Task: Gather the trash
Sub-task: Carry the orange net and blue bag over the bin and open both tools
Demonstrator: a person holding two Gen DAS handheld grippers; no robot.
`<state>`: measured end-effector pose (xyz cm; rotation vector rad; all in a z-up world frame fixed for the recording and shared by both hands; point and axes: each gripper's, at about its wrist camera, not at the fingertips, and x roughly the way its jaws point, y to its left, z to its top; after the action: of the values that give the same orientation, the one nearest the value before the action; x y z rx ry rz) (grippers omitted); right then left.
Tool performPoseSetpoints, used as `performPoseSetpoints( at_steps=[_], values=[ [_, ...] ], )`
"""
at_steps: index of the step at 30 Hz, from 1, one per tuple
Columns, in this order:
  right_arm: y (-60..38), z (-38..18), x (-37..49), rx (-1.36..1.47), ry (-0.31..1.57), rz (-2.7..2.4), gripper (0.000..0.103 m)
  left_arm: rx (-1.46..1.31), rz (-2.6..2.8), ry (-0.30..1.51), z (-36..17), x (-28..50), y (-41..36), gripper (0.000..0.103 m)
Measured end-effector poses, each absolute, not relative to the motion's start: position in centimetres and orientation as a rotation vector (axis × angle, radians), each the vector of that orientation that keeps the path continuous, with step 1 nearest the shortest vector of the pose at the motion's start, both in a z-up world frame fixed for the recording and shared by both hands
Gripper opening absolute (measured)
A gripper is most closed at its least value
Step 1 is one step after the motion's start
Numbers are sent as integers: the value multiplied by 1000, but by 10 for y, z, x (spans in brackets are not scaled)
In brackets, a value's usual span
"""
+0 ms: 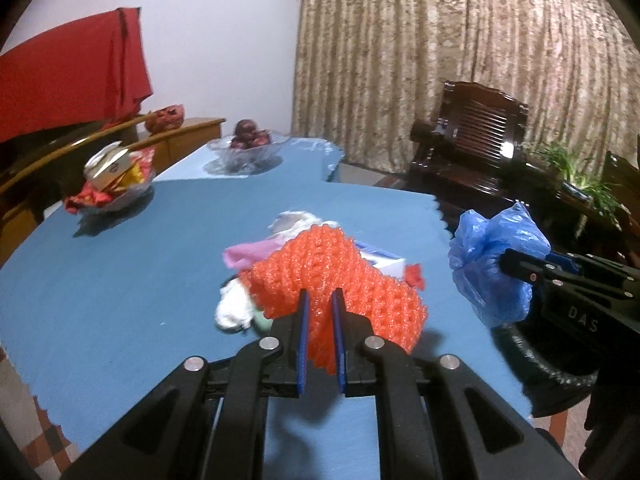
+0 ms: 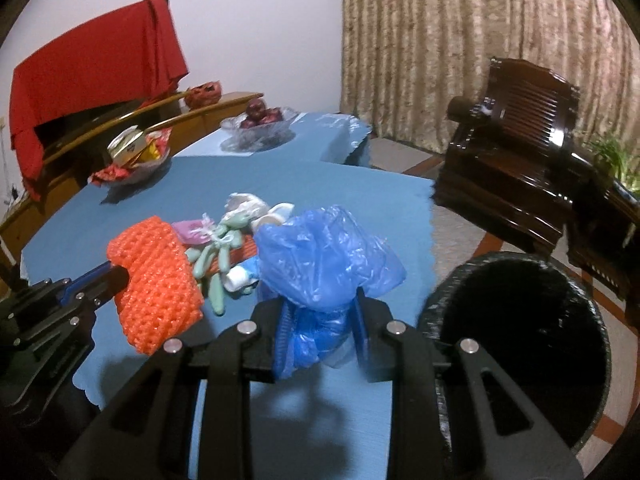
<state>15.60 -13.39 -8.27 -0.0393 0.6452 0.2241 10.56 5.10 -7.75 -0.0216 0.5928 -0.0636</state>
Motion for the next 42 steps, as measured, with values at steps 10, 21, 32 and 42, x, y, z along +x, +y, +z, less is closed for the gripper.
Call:
performPoseSetpoints(
  at_steps=[10,21,32,42],
  values=[
    [-209,-72,142,1,618,74,26,27,-228,581,-72,127,-26,11],
    [-298,-88,121,55,634,-118,26,85,-419,578,-81,146,-131,11],
    [-356,-149,129,96,735,-232,27,126,-518,650,-115,169,-196,11],
    [-359,-170,122,103,742,-264,79,115,-544,672,-124,166,-182,46]
  ],
)
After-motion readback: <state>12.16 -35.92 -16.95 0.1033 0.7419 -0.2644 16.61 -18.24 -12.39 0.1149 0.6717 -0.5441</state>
